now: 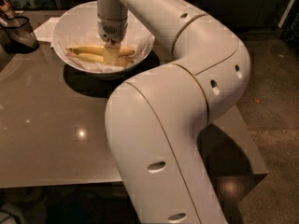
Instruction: Pick banana from white bowl
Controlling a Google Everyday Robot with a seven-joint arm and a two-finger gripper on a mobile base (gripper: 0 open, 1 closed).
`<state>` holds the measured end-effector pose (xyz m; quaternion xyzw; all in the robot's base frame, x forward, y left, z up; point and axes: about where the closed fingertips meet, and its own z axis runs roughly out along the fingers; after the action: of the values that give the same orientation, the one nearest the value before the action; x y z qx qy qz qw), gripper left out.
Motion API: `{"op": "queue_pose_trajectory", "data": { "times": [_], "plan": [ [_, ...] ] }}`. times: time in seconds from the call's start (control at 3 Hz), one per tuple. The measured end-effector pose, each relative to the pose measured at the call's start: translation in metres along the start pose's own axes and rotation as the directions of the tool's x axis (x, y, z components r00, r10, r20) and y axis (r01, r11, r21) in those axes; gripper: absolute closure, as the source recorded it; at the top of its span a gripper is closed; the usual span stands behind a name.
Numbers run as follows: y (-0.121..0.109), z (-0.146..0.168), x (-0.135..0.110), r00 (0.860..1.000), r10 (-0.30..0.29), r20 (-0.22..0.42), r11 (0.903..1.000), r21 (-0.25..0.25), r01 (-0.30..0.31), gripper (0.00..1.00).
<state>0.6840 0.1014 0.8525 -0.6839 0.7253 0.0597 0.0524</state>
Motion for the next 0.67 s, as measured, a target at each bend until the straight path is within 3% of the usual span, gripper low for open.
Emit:
{"op": "queue_pose_trajectory", "data": {
  "times": [0.33,0.67],
  "plan": [
    [-0.0022,0.0056,0.0003,1.0,0.001,-0.004,1.0,-0.009,-0.001,0.47],
    [-0.0022,0.0058,0.0004,1.0,0.001,-0.004,1.0,-0.009,-0.001,0.65]
  ]
}}
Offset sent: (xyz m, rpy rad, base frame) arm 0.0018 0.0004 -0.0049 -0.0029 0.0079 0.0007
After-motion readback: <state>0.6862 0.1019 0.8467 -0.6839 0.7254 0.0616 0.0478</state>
